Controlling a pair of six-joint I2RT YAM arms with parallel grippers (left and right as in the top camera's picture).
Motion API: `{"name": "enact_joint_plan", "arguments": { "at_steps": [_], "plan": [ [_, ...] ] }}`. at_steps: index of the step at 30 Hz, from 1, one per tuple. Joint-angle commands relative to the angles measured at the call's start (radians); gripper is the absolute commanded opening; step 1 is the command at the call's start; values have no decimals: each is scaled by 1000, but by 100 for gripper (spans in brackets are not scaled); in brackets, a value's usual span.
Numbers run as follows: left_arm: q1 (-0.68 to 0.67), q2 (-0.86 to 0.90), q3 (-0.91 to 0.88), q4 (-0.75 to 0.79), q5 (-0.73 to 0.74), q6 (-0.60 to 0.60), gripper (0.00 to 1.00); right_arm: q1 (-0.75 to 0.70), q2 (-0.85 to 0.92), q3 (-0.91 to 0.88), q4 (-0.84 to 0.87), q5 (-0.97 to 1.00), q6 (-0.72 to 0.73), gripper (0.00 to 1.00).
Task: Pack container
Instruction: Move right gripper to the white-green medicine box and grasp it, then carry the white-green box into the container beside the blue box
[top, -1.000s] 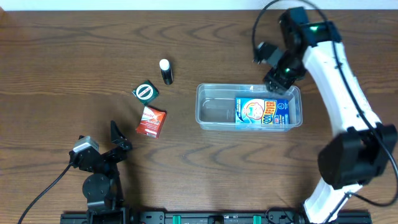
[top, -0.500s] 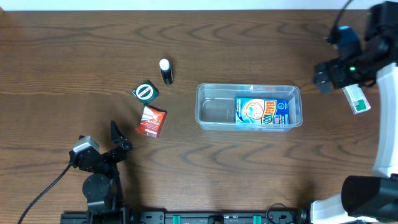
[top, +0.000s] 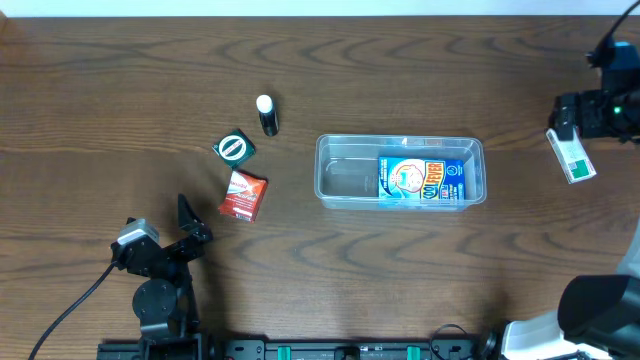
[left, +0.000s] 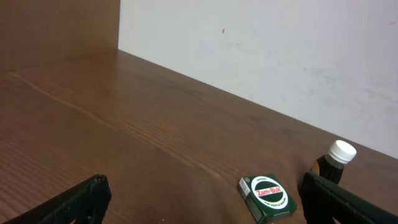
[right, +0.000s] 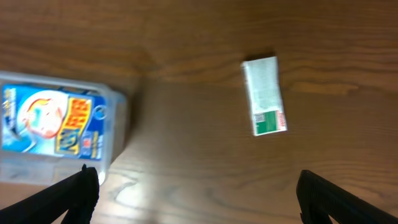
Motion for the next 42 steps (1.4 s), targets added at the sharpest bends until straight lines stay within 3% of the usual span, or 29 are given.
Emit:
{"name": "enact_joint_plan", "arguments": {
  "at_steps": [1, 9, 15, 23, 33, 42],
  "plan": [
    [2, -6, -23, -32, -5, 21, 98, -38, 43, -34, 26, -10, -8, 99],
    [2, -6, -23, -32, -5, 21, 98, -99, 171, -125, 152, -10, -49, 99],
    [2, -6, -23, -32, -5, 21, 98, -103, 288, -147, 214, -10, -198, 99],
    [2, -6, -23, -32, -5, 21, 98, -112, 381, -147, 312, 13, -292, 99],
    [2, -6, -23, -32, -5, 21, 98, -177, 400, -155, 416, 53, -274, 99],
    [2, -6, -23, -32, -5, 21, 98, -201, 476, -159, 417, -82, -288, 99]
  ]
}}
